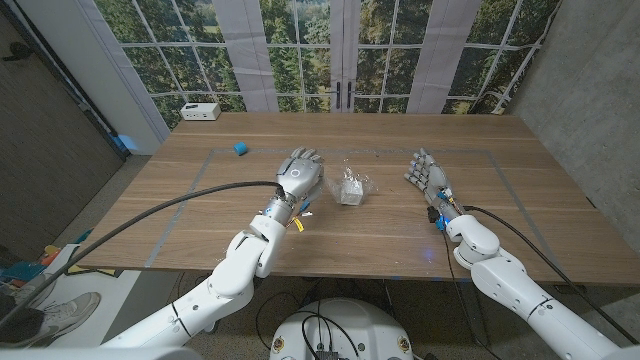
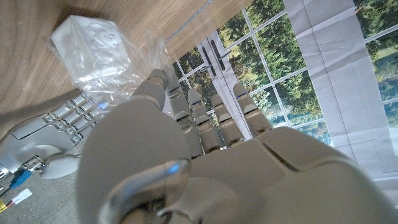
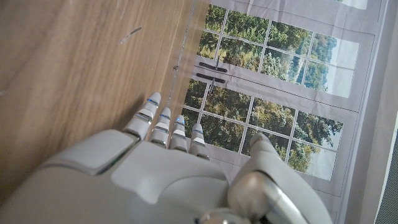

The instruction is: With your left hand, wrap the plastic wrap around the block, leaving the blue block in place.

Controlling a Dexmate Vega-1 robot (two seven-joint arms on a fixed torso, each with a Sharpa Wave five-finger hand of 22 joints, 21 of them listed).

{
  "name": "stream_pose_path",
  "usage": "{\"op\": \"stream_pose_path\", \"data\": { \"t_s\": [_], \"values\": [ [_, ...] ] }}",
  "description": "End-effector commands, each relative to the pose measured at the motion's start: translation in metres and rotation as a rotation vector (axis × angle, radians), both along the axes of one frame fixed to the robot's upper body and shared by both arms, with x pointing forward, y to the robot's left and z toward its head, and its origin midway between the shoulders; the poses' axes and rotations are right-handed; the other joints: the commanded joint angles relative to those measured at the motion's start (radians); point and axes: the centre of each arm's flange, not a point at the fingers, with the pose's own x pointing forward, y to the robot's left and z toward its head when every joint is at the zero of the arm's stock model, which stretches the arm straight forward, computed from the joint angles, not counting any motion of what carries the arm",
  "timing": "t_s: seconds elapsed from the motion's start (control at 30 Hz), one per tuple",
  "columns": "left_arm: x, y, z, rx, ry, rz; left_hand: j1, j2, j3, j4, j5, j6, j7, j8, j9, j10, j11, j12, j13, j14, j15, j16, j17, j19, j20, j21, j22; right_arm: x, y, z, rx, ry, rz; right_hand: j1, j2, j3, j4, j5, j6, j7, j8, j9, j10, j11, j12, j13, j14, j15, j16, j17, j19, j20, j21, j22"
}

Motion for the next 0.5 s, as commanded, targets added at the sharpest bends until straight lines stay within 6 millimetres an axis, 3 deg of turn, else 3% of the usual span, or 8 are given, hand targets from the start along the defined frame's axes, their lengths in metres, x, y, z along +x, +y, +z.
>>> {"op": "stream_pose_path", "data": {
  "t_s": [0.03,0.5],
  "values": [
    [0.004,-0.010,0.006,0.030,-0.013,-0.014,-0.001,-0.009,-0.004,0.001,-0.005,0.009,-0.012,0.006,-0.001,0.000,-0.016,-0.002,0.004,0.006,-0.045,-0.003,0.005,0.009,-0.005,0.006,0.001,0.003,-0.001,0.002,-0.003,0.002,0.003,0.005,-0.006,0.004,0.004,0.004,0.000,-0.001,-0.001,0.003,-0.001,0.000,-0.002,0.004,0.005,0.001,-0.003,0.001,0.003,-0.003,0.001,0.004],
    [0.018,-0.019,0.010,0.180,0.082,0.005,0.009,-0.033,-0.023,-0.007,-0.007,0.037,-0.021,0.023,-0.002,0.020,-0.021,0.000,0.012,0.007,-0.050,-0.006,0.005,0.005,-0.009,0.008,0.001,0.009,-0.003,0.004,0.001,0.013,-0.002,0.006,-0.005,0.004,0.004,0.004,0.000,-0.001,-0.001,0.003,-0.001,0.000,-0.002,0.004,0.004,0.001,-0.004,0.001,0.003,-0.004,0.001,0.004]
  ]
}}
